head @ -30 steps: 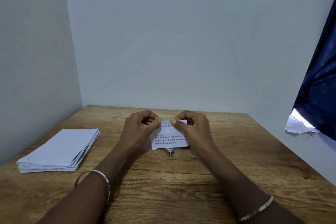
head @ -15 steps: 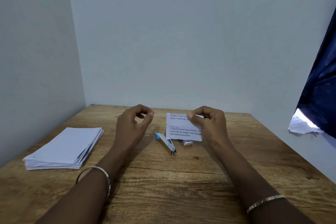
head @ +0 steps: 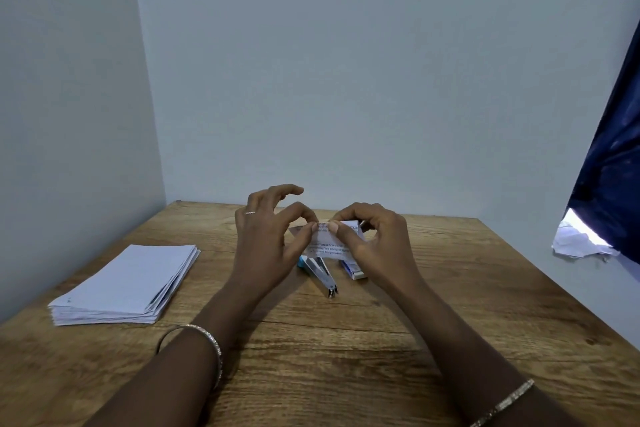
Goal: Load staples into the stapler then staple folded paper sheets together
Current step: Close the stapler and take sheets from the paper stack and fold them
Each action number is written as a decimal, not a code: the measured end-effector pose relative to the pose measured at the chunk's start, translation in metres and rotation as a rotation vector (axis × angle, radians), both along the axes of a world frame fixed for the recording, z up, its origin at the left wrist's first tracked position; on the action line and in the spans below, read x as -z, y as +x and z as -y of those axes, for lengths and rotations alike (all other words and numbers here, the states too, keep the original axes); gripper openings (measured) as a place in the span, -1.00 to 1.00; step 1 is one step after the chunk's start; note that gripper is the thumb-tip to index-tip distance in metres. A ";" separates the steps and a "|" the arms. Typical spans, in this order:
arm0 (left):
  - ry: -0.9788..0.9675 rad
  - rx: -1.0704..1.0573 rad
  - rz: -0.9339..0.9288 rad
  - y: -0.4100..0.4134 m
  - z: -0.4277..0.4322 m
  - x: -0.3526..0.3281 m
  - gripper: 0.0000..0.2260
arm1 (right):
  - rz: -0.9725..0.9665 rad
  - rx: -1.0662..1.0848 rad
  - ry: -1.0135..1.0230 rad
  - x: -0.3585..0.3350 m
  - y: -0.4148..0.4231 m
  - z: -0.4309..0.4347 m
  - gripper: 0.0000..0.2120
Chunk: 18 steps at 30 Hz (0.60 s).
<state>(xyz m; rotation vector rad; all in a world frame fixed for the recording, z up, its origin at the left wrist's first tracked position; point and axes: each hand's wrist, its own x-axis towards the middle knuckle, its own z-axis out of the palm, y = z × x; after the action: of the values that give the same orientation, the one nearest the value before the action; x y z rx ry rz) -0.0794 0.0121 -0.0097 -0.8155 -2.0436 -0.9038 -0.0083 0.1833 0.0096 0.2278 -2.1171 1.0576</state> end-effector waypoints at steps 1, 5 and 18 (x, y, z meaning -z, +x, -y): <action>-0.003 -0.010 0.001 0.000 -0.001 0.000 -0.91 | -0.007 0.019 0.009 -0.001 0.000 -0.002 -0.98; -0.038 -0.034 -0.025 0.001 -0.005 0.000 -0.89 | -0.002 0.073 0.018 -0.003 -0.002 -0.011 -0.96; 0.274 -0.186 0.230 -0.005 0.006 0.004 -0.66 | -0.075 0.096 -0.082 -0.003 -0.004 -0.026 -0.96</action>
<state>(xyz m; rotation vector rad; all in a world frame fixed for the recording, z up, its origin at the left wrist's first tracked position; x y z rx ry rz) -0.0840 0.0060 -0.0133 -0.3817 -2.0865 -1.1817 -0.0120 0.2090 0.0121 0.1228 -1.9934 1.0601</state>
